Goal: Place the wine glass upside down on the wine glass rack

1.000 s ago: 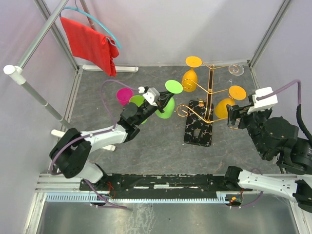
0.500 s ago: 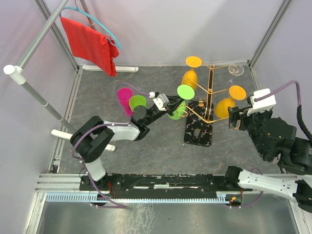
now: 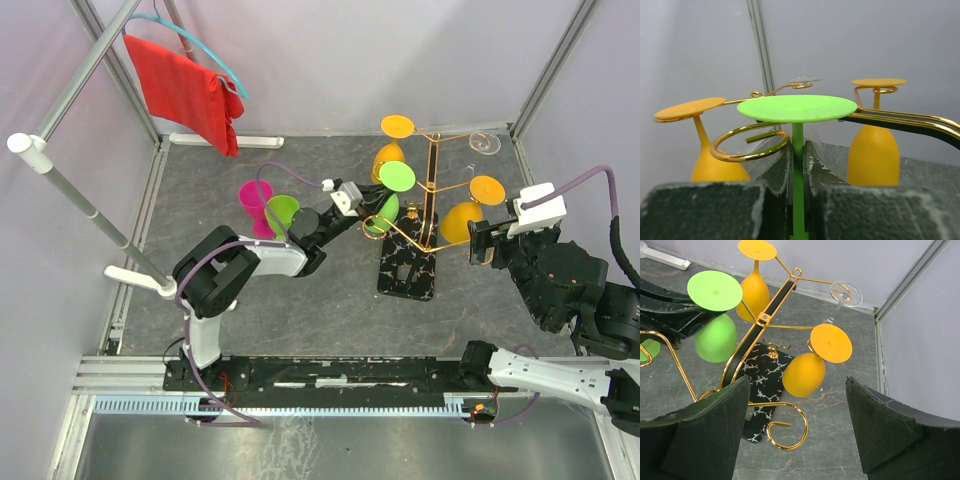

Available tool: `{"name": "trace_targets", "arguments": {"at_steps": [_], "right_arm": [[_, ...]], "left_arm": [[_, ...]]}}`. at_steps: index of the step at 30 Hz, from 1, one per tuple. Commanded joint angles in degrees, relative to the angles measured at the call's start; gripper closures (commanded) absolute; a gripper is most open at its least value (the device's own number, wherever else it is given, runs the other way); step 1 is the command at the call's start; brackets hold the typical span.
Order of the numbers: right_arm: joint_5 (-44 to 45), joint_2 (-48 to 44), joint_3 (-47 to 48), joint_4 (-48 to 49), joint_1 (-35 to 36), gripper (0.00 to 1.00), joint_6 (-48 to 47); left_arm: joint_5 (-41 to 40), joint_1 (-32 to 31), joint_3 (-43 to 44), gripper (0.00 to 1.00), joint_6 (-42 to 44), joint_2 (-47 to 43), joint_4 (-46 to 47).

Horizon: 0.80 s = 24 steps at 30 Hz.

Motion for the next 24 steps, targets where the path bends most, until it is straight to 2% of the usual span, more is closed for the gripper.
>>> {"name": "trace_targets", "arguments": {"at_steps": [1,12,19,24], "right_arm": [[0.8,-0.7,0.8,0.8,0.3,0.15,0.8],[0.8,-0.8,1.1,-0.1,0.3,0.15,1.0],[0.8,-0.7,1.1,-0.1,0.3,0.15,1.1],[0.7,-0.5,0.9,0.0,0.2,0.15,1.3]], "left_arm": [[-3.2,-0.4,4.4,0.97,-1.1,2.8,4.0],[-11.6,-0.3,6.6,0.97,-0.8,6.3,6.1],[-17.8,-0.3,3.6,0.97,1.3,4.5,8.7],[-18.4,-0.2,0.7,0.97,2.3,2.4,9.8]]}}
